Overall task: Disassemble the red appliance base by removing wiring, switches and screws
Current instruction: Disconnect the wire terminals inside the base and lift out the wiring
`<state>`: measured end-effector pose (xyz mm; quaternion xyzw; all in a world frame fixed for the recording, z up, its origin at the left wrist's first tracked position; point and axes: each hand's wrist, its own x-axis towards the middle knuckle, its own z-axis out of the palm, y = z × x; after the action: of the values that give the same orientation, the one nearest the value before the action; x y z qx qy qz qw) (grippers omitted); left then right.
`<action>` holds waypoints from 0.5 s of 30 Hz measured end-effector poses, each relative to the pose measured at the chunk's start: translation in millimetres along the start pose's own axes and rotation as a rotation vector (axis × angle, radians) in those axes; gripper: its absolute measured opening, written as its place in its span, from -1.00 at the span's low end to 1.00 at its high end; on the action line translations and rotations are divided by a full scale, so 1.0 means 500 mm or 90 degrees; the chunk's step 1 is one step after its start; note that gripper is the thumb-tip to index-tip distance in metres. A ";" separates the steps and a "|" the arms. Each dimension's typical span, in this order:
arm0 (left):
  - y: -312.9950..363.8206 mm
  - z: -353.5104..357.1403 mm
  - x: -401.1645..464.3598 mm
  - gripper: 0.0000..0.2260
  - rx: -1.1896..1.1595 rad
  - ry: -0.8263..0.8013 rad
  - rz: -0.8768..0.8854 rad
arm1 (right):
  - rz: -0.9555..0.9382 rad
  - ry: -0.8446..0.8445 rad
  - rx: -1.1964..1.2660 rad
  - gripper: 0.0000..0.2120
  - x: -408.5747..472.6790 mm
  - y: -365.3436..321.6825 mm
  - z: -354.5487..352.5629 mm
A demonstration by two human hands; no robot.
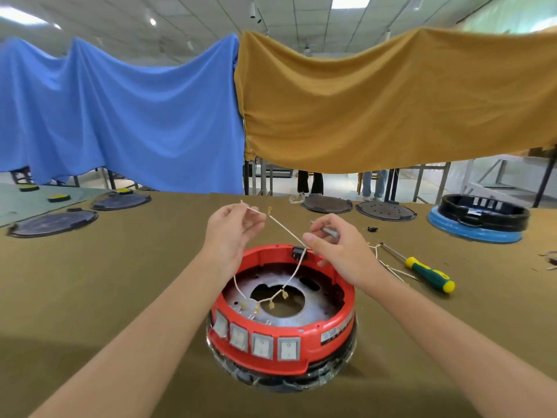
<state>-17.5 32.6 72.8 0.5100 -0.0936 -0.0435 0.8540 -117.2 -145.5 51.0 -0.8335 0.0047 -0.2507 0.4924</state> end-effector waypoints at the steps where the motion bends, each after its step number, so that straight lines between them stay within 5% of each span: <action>1: 0.004 -0.001 -0.006 -0.92 -0.050 0.026 -0.004 | 0.026 0.000 0.046 -0.79 -0.006 -0.005 0.000; 4: 0.018 0.002 -0.025 -0.89 -0.219 0.085 -0.033 | 0.076 -0.011 0.187 -0.71 -0.025 -0.019 0.002; 9: 0.019 0.006 -0.060 -0.87 -0.386 0.114 -0.098 | 0.053 -0.024 0.160 -0.72 -0.044 -0.042 0.027; 15: 0.020 -0.020 -0.086 -0.90 -0.231 0.094 -0.113 | 0.026 0.103 0.142 -0.79 -0.044 -0.061 0.025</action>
<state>-57.7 53.4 72.2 0.3557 0.0239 -0.0976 0.9292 -138.5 -114.1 62.5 -0.7505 0.0334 -0.3059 0.5848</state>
